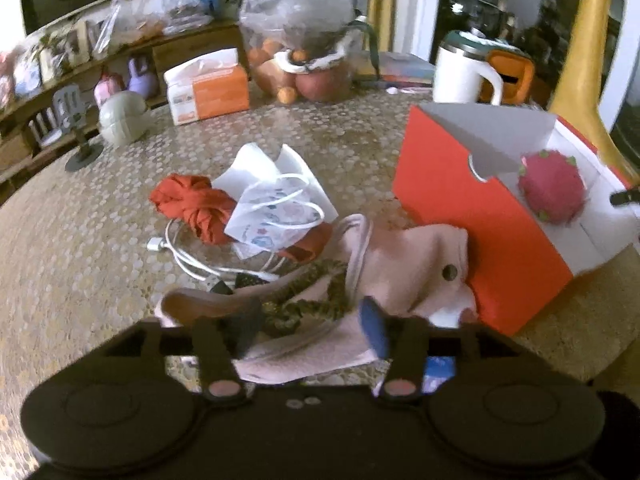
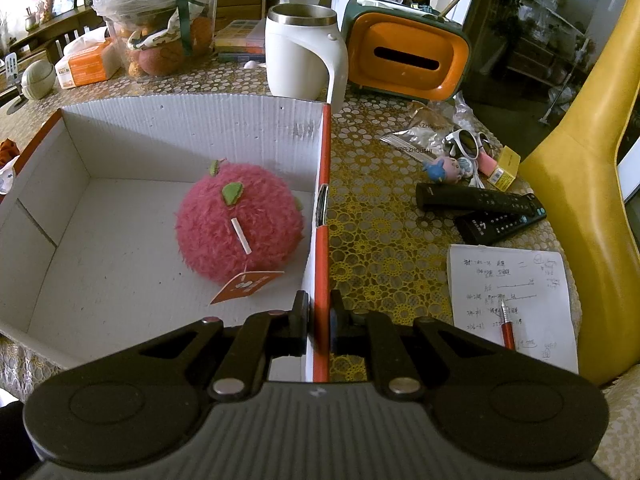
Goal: Organize objects
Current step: 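Lift the brown beaded string with the left gripper and drop it in the shoebox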
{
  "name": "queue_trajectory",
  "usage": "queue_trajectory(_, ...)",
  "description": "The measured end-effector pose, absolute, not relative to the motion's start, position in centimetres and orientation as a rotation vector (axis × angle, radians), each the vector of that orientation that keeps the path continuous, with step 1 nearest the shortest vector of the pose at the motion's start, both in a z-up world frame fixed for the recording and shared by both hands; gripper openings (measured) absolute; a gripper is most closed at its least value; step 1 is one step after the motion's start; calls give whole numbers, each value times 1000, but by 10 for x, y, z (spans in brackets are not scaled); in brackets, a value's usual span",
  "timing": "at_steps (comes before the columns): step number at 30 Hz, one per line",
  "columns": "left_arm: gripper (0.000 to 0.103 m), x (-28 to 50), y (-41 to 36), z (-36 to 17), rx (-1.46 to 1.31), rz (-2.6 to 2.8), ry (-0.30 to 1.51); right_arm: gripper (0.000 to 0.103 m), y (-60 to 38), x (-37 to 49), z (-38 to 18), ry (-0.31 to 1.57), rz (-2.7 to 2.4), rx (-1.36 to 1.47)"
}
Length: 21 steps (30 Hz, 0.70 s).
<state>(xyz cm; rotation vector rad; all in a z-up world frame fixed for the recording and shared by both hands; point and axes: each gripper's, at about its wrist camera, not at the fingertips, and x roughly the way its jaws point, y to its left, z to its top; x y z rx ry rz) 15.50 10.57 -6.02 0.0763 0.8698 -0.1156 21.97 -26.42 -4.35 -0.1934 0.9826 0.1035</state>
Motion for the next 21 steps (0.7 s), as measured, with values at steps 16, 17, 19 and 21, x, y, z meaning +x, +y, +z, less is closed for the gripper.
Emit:
queue_trajectory(16, 42, 171, 82, -83, 385, -187, 893, 9, -264, 219, -44, 984, 104, -192)
queue_trajectory(17, 35, 171, 83, -83, 382, -194, 896, 9, -264, 219, -44, 984, 105, -192)
queue_trajectory(19, 27, 171, 82, -82, 373, -201, 893, 9, -264, 219, -44, 983, 106, -195)
queue_trajectory(21, 17, 170, 81, -82, 372, -200, 892, 9, -265, 219, -45, 982, 107, -193)
